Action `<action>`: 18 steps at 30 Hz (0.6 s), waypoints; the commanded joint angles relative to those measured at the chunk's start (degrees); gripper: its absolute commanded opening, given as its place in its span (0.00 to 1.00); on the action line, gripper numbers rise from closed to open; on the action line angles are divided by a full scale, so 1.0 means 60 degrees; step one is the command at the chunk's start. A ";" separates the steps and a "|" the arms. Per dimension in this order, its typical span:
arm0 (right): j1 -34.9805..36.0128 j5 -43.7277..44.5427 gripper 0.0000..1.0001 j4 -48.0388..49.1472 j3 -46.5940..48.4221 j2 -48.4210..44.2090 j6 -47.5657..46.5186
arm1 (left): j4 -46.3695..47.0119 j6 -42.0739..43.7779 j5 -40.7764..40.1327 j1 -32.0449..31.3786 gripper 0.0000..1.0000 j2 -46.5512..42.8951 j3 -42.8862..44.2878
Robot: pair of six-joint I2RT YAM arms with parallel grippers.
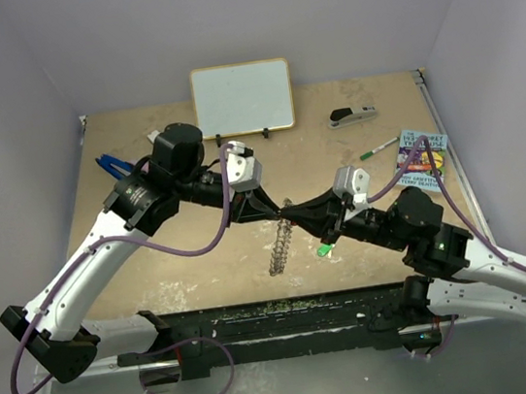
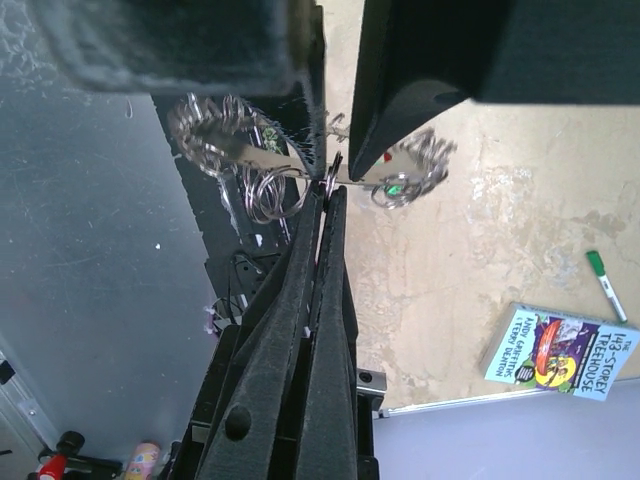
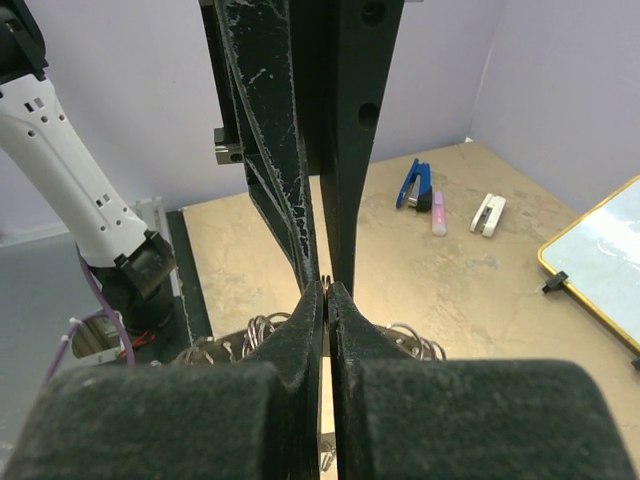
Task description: Put the keys on the keyring
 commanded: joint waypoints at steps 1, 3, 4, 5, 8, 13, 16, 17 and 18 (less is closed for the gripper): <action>0.0035 0.0170 0.00 0.0876 0.0075 -0.0188 -0.0007 | 0.0486 -0.0289 0.0521 -0.0028 0.11 -0.0227 -0.0141; 0.0034 0.0180 0.00 0.0823 0.0053 -0.0206 0.0010 | 0.0516 -0.0289 0.0506 -0.0025 0.04 -0.0239 -0.0153; 0.0031 0.0188 0.00 0.0817 0.0039 -0.0215 0.0047 | 0.0510 -0.0288 0.0480 -0.0021 0.03 -0.0248 -0.0149; 0.0034 0.0202 0.00 0.0791 0.0014 -0.0233 0.0072 | 0.0511 -0.0281 0.0451 -0.0021 0.03 -0.0260 -0.0148; 0.0032 0.0299 0.00 0.0639 -0.0099 -0.0295 0.0165 | 0.0383 -0.0080 0.0312 -0.0021 0.03 -0.0277 -0.0141; 0.0041 0.0563 0.00 0.0301 -0.0336 -0.0454 0.0446 | -0.0161 0.0877 -0.0535 0.0012 0.03 -0.0312 0.0080; 0.0045 0.0755 0.02 0.0109 -0.0392 -0.0457 0.0628 | -0.0477 0.1435 -0.0683 0.0056 0.03 -0.0312 0.0174; 0.0042 0.0835 0.11 0.0071 -0.0394 -0.0457 0.0729 | -0.0523 0.1550 -0.0745 0.0058 0.03 -0.0332 0.0137; 0.0043 0.0925 0.19 0.0033 -0.0394 -0.0481 0.0811 | -0.0505 0.1602 -0.0804 0.0062 0.03 -0.0338 0.0074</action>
